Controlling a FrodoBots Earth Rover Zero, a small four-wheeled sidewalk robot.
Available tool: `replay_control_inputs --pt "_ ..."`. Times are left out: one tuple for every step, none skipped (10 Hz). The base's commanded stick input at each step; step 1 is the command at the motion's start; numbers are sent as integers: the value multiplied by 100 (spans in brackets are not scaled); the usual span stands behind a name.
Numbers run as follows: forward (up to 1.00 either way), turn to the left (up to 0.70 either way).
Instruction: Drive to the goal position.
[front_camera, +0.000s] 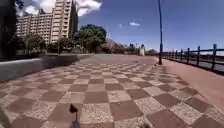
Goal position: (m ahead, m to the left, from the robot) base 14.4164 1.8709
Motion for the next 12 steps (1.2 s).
replay_control_inputs --pt "100 0" --pt "100 0" --pt "100 0" --pt "100 20" --pt "100 40" --pt "100 23" --pt "100 0" --pt "100 0" --pt "100 0" --pt "100 0" --pt "100 0" --pt "100 0"
